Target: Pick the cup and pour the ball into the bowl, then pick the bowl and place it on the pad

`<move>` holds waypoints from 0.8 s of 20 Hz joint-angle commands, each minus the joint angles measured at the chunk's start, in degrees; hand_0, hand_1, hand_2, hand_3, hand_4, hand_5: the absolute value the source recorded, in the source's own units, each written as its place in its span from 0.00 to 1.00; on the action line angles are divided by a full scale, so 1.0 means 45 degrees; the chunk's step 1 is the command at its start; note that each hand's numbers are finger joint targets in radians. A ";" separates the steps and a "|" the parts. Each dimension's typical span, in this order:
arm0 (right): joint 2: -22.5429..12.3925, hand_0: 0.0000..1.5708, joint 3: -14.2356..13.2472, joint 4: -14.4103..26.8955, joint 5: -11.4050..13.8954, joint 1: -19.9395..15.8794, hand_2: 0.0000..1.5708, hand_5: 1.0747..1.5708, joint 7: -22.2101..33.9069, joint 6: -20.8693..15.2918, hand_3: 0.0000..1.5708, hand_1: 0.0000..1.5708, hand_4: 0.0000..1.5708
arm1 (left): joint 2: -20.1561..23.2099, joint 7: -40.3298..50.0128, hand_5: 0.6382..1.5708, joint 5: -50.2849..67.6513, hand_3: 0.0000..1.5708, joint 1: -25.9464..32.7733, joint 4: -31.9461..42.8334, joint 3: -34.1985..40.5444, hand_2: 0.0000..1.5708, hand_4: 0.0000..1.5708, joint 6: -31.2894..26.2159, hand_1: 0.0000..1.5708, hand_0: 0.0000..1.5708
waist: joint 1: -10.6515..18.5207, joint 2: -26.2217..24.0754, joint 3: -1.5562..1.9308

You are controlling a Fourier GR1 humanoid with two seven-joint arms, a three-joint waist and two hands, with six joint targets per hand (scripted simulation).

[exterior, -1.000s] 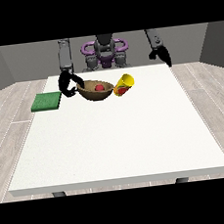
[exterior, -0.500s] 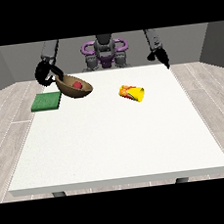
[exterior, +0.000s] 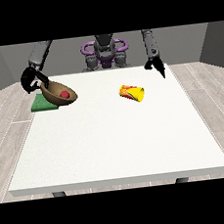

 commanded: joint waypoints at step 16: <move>-0.3581 1.00 -0.2840 0.4018 -0.1313 -0.0086 1.00 0.97 -0.4443 0.3252 0.00 1.00 0.57 | 0.0234 0.1238 0.86 -0.0439 0.00 0.1109 -0.5868 -0.0487 0.00 0.63 0.0479 0.00 0.00 | 0.0647 0.3454 0.0037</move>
